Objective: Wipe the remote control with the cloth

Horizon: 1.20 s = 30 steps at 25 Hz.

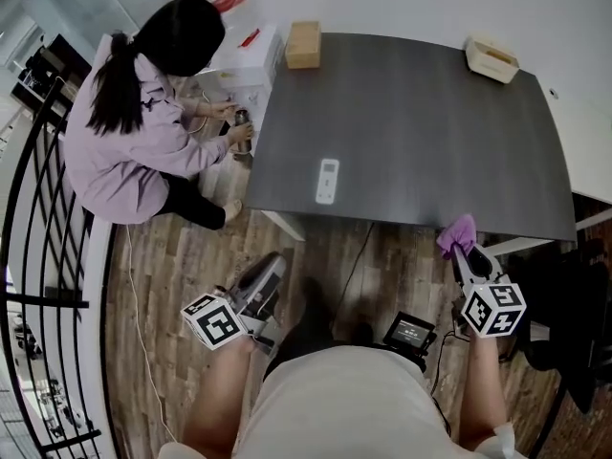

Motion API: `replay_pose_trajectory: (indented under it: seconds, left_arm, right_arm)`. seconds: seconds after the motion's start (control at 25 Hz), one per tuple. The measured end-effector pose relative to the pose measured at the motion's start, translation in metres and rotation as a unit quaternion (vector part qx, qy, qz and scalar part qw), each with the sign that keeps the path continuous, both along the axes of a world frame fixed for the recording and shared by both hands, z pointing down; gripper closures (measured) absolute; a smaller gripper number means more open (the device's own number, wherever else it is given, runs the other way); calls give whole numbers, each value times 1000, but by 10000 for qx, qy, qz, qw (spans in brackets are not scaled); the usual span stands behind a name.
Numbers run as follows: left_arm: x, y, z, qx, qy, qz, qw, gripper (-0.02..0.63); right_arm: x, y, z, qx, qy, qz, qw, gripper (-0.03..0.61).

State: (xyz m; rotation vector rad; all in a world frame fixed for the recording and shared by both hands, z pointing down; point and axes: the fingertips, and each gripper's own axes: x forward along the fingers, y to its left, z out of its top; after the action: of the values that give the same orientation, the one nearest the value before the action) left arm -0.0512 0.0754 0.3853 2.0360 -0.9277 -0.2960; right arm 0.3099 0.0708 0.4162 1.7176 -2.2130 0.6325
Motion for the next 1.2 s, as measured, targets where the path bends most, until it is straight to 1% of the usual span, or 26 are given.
replay_pose_trajectory:
  seconds: [0.12,0.24,0.36,0.48,0.56,0.76,0.88,1.2]
  left_arm:
    - [5,31,-9,81,-62,-91,9999,522]
    - [3,65,-14,82,-81,-223,9997,522]
    - [-2,91,-17,64,31,-429,9991,522]
    - [-2,103,-18,57,162,-555,9983,522]
    - [1,103,-17,83,244,-559,9981,523]
    - [14,93,-22,171,376,-294,9987,523]
    - [12,90,-30,235,431,-133,9987,523]
    - [-37,104,-42,310,494,-79,9983,523]
  right_arm:
    - [-15,18,1,22,-254,-317,9992,489]
    - [-38,29,0,23,-487,-740,9961,489]
    - [-64,37,-7,-14,-955,-1130,9890,489]
    - [-81,45,-19,-50,-1373,-1419,9803,491]
    - [-84,49,-25,-39,-1409,-1527,9782,491]
    - [-84,61,-40,31,-1369,-1464,9797,491]
    - [-95,67,-54,144,-1345,-1404,9808,491]
    - [-139,70,-79,457,-1430,-1181,9816,491]
